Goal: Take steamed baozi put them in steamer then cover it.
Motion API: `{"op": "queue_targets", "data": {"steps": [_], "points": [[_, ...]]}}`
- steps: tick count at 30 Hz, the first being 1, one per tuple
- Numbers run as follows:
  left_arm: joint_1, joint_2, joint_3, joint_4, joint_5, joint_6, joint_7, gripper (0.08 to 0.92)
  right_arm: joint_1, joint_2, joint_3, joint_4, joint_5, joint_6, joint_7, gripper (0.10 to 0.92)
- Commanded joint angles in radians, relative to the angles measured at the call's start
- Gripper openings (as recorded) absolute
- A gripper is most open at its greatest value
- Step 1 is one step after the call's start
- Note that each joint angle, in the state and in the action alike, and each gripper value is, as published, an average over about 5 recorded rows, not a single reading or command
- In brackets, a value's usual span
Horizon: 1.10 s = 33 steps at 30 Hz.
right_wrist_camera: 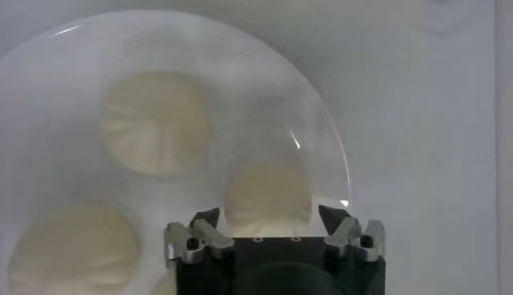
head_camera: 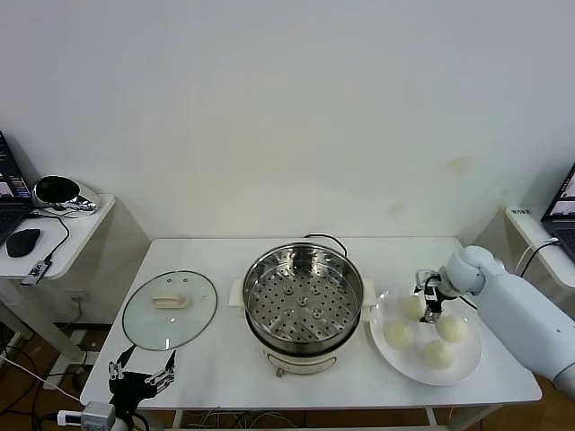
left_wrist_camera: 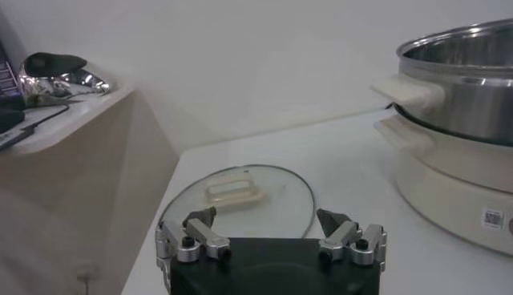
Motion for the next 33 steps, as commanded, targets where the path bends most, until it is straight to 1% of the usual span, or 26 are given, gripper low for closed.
{"op": "queue_targets", "data": {"steps": [1,8,12,18,22,27,31,33], "points": [[0.001,0.001,0.001,0.002,0.001,0.0,0.0,0.823,-0.001,0.005,0.001,-0.003,-0.001,-0.001,0.004,0.625],[-0.001,-0.001,0.006,0.007,0.005,0.0,0.0,0.823,0.014,-0.002,0.006,0.002,0.036,0.0,-0.005,0.611],[-0.001,-0.002,0.011,0.011,0.007,-0.001,-0.002,0.823,0.068,-0.026,-0.018,0.023,0.106,0.001,-0.013,0.611],[-0.003,-0.012,0.027,0.016,0.015,-0.003,-0.006,0.823,0.295,-0.086,-0.166,0.08,0.266,0.008,-0.045,0.611],[-0.004,-0.01,0.03,0.015,0.014,-0.004,-0.007,0.823,0.506,-0.073,-0.278,0.086,0.366,0.05,-0.091,0.611],[-0.004,-0.005,0.025,0.01,0.01,-0.014,-0.008,0.823,0.728,0.028,-0.435,0.023,0.474,0.148,-0.163,0.595],[-0.004,-0.004,0.022,0.005,-0.001,-0.016,-0.008,0.823,0.838,0.157,-0.493,-0.124,0.585,0.37,-0.227,0.58],[-0.002,-0.004,0.02,-0.002,-0.015,-0.015,-0.007,0.823,0.861,0.229,-0.5,-0.187,0.612,0.465,-0.251,0.581]]}}
